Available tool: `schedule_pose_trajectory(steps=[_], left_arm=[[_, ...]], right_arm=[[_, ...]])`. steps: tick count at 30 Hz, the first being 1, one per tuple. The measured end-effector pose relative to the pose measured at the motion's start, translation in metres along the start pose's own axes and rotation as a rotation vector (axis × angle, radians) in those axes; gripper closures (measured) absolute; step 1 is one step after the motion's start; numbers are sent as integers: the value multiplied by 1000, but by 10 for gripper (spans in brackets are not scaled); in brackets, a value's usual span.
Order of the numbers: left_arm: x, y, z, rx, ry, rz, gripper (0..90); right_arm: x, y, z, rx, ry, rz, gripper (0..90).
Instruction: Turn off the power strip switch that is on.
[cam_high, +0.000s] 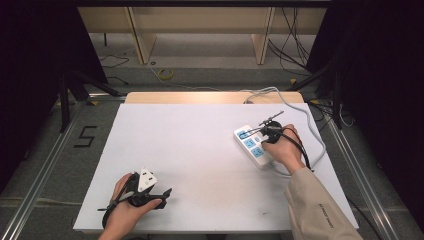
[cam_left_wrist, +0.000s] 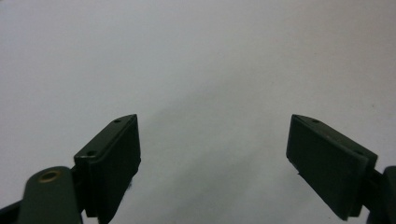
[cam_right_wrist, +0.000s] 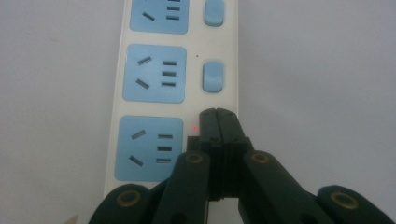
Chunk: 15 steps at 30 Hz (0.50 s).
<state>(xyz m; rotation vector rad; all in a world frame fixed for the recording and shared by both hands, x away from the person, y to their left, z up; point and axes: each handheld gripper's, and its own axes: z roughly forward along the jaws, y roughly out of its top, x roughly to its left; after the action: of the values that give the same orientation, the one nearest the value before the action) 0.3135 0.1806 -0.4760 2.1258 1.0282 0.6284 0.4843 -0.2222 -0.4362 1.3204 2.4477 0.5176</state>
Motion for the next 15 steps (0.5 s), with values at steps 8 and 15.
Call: schedule_pose_trajectory(steps=[8,15], left_arm=[[1,-1,-1,-1,3,-1,175],[2,-1,-2,-1,3,-3,175]], right_arm=[[10,5,3,10,-36,-42,900],[5,4,2,4,-2,-22,900]])
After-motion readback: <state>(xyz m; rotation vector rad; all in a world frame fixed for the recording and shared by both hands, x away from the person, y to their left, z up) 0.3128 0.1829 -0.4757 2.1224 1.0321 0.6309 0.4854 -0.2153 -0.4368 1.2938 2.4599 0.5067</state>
